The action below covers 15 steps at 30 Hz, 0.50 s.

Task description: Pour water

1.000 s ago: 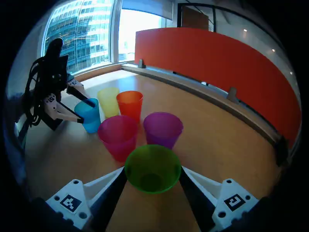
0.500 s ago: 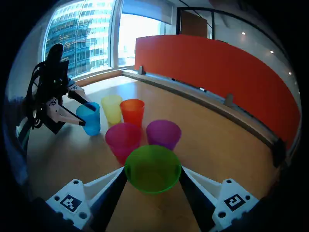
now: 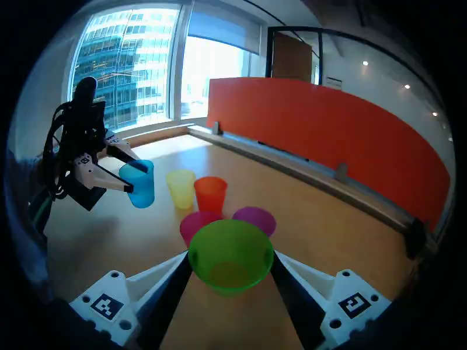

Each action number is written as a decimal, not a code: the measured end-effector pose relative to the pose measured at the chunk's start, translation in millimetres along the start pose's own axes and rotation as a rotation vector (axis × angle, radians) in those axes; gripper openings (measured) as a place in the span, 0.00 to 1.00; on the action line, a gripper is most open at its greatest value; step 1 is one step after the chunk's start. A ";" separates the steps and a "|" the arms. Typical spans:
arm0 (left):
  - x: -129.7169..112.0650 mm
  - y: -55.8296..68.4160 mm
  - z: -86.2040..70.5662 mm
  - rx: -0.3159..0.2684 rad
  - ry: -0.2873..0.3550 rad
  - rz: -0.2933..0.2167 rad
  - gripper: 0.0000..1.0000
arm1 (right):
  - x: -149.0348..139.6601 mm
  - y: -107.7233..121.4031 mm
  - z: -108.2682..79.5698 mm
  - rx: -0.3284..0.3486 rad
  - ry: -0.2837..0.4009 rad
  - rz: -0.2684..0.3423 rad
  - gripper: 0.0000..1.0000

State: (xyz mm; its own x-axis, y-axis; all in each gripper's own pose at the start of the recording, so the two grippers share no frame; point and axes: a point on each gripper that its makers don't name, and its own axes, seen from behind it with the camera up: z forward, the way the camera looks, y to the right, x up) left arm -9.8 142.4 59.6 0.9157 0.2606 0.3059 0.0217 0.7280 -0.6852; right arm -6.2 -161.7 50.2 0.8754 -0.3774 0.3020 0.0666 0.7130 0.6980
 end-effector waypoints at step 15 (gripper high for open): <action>38.2 -0.6 -31.3 0.030 0.097 0.020 0.87 | 44.7 -16.0 -25.0 -0.016 0.169 0.002 0.93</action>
State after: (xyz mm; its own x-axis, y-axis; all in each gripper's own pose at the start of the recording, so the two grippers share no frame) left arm 37.7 132.1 51.1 0.9503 0.2140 0.2260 -0.0077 0.7419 -0.6704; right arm 43.9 -175.2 36.2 0.9434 -0.2721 0.1895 0.0708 0.7236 0.6866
